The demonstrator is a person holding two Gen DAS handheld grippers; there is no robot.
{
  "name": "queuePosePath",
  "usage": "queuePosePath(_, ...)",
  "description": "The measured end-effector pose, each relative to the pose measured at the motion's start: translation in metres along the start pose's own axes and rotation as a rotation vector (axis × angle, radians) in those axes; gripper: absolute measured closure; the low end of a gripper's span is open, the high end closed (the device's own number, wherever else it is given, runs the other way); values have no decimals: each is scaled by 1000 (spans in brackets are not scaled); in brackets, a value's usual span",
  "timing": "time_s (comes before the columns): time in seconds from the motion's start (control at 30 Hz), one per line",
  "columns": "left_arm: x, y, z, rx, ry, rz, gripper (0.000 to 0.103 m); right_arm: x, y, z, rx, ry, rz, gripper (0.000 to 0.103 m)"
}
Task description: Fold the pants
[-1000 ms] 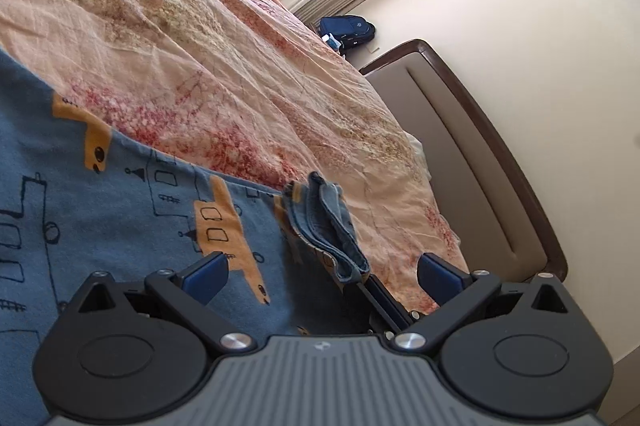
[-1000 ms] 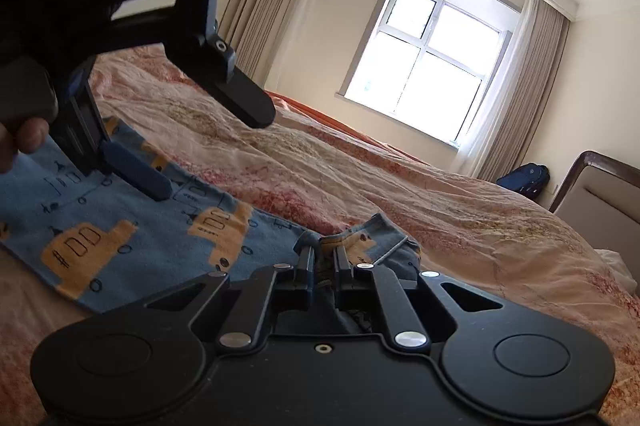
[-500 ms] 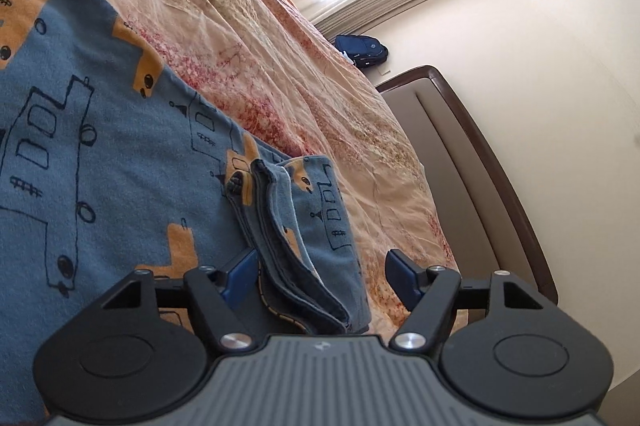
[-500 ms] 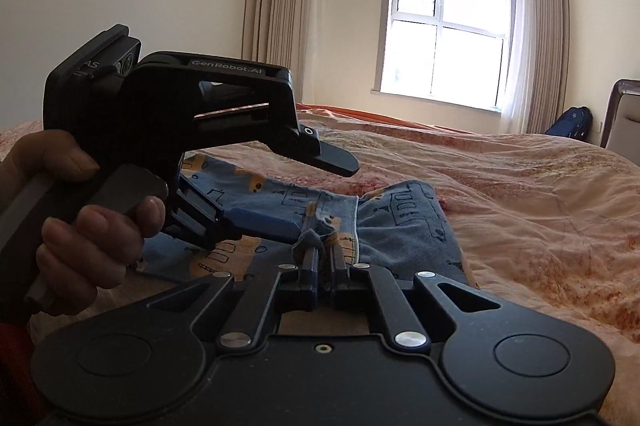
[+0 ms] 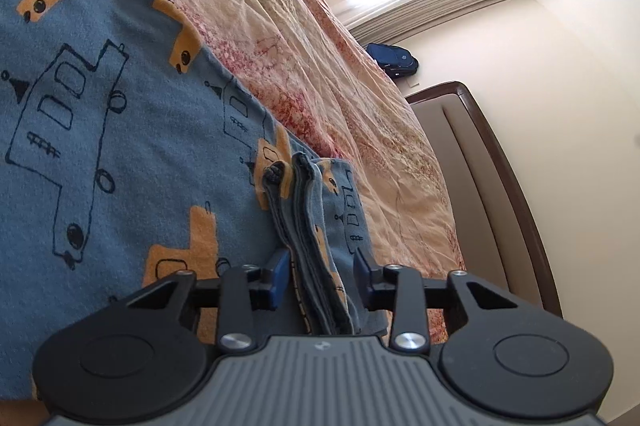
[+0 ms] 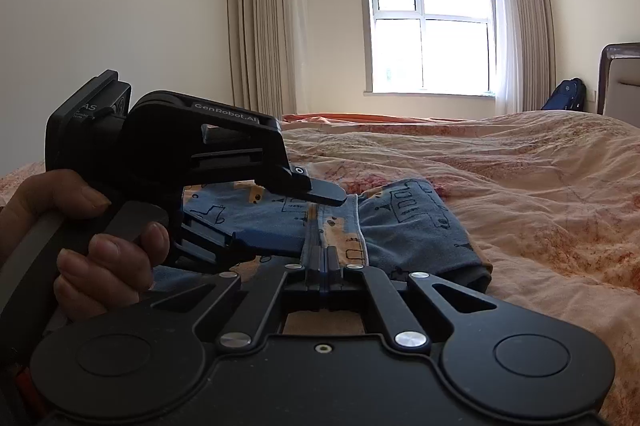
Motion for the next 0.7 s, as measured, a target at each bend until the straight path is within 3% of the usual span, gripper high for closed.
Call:
queuePosePath(0.07, 0, 1, 1, 8, 1, -6, 79, -1, -1, 0, -7, -3, -1, 103)
queuePosePath(0.2, 2, 4, -1, 25, 30, -16, 89, -1, -6, -3, -47, -9, -8, 85)
queuePosePath(0.33, 2, 5, -5, 25, 54, -14, 90, -4, -8, -4, -67, -46, 3, 62)
queuePosePath(0.43, 3, 6, -5, 31, 60, -12, 90, -6, -8, 4, -63, -111, 7, 54)
queuePosePath(0.53, 3, 5, -4, 31, 57, -9, 90, -10, -2, 14, -59, -175, 30, 47)
queuePosePath(0.7, 3, 5, -5, 25, 56, -6, 90, -9, 8, 18, -114, -278, 20, 50)
Point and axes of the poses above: each gripper's, at about its wrist camera, not at the fingertips, and y roughly the way its jaws point, z to its left, x to its top, the point moved 10 cm from there along y, roughly the way its jaws point, and after that the axes turned 5 degrees about -y, right-handed, at the moved point
